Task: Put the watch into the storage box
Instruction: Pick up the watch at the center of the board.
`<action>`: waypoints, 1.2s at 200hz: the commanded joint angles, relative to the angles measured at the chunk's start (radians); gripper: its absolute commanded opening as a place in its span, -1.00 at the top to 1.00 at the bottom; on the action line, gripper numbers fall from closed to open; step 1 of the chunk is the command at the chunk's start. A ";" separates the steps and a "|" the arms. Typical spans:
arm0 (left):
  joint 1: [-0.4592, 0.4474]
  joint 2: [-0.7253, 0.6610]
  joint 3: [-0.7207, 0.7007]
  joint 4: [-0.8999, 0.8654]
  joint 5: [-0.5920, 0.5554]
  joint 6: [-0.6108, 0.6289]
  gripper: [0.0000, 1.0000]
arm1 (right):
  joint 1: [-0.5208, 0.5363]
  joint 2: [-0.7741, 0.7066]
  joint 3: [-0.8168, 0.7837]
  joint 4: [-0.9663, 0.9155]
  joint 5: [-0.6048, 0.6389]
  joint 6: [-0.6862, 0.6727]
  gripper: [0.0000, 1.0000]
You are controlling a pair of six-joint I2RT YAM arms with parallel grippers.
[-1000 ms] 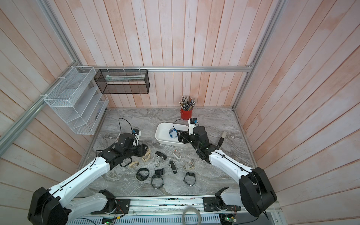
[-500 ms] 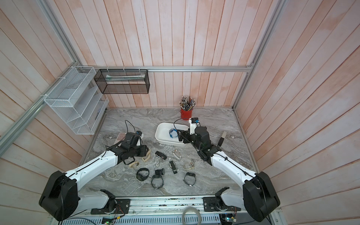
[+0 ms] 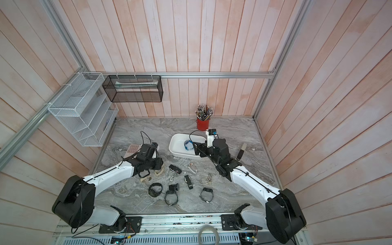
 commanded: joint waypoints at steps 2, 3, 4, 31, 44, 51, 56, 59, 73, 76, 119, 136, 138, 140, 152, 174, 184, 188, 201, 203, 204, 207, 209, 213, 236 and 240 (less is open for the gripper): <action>0.005 0.026 -0.002 0.032 -0.003 0.033 0.03 | -0.004 -0.019 -0.012 -0.011 -0.002 -0.012 -0.73; 0.004 0.027 -0.002 0.033 -0.003 0.033 0.03 | -0.004 -0.019 -0.011 -0.011 -0.001 -0.012 -0.73; 0.005 0.026 -0.002 0.034 -0.003 0.032 0.03 | -0.004 -0.019 -0.011 -0.011 -0.001 -0.012 -0.73; 0.005 0.044 0.004 0.028 -0.002 0.029 0.05 | -0.005 -0.022 -0.017 -0.012 0.001 -0.014 -0.74; 0.006 0.065 0.011 0.016 0.002 0.022 0.11 | -0.007 -0.025 -0.017 -0.012 0.003 -0.016 -0.73; 0.005 0.075 0.016 0.009 0.004 0.014 0.13 | -0.006 -0.028 -0.018 -0.013 0.004 -0.015 -0.74; 0.005 0.081 0.019 0.004 0.006 0.012 0.15 | -0.007 -0.029 -0.018 -0.013 0.006 -0.016 -0.74; 0.005 0.084 0.018 0.003 0.007 0.010 0.17 | -0.006 -0.031 -0.017 -0.013 0.008 -0.016 -0.74; 0.004 0.091 0.015 0.003 0.011 0.001 0.19 | -0.007 -0.034 -0.021 -0.012 0.010 -0.017 -0.73; 0.004 0.091 0.014 0.004 0.011 0.000 0.20 | -0.006 -0.033 -0.022 -0.013 0.011 -0.017 -0.73; 0.004 0.107 0.020 0.009 0.012 -0.002 0.49 | -0.006 -0.032 -0.023 -0.015 0.015 -0.018 -0.74; 0.003 0.113 0.024 0.012 0.017 0.000 0.62 | -0.007 -0.032 -0.023 -0.016 0.016 -0.016 -0.73; 0.003 0.113 0.024 0.011 0.017 0.001 0.62 | -0.006 -0.032 -0.023 -0.017 0.016 -0.016 -0.73; 0.003 0.114 0.024 0.012 0.019 0.001 0.62 | -0.006 -0.031 -0.024 -0.016 0.017 -0.015 -0.73; 0.003 0.119 0.027 0.013 0.023 0.005 0.63 | -0.008 -0.030 -0.023 -0.017 0.019 -0.016 -0.74; 0.002 0.131 0.037 0.009 0.027 0.007 0.74 | -0.007 -0.031 -0.023 -0.018 0.021 -0.015 -0.74; 0.002 0.135 0.043 0.005 0.026 0.007 0.82 | -0.008 -0.031 -0.023 -0.019 0.021 -0.015 -0.74; 0.003 0.136 0.047 0.001 0.025 0.008 0.85 | -0.008 -0.030 -0.022 -0.021 0.022 -0.015 -0.73; 0.003 0.132 0.058 -0.009 0.024 0.010 0.92 | -0.007 -0.028 -0.020 -0.021 0.023 -0.015 -0.74; 0.002 0.130 0.060 -0.009 0.024 0.009 0.93 | -0.007 -0.029 -0.020 -0.020 0.024 -0.014 -0.73; 0.002 0.129 0.059 -0.011 0.024 0.009 0.94 | -0.008 -0.029 -0.020 -0.019 0.023 -0.014 -0.73; 0.002 0.126 0.063 -0.012 0.024 0.009 0.95 | -0.007 -0.029 -0.019 -0.020 0.025 -0.015 -0.73; 0.002 0.124 0.065 -0.013 0.023 0.009 0.97 | -0.007 -0.029 -0.020 -0.020 0.025 -0.015 -0.73; 0.003 0.119 0.068 -0.015 0.021 0.010 0.98 | -0.009 -0.028 -0.018 -0.021 0.026 -0.013 -0.73; 0.002 0.085 0.084 -0.027 0.008 0.015 1.00 | -0.008 -0.026 -0.016 -0.022 0.026 -0.010 -0.74; 0.002 0.080 0.086 -0.028 0.007 0.016 1.00 | -0.009 -0.026 -0.016 -0.023 0.027 -0.011 -0.74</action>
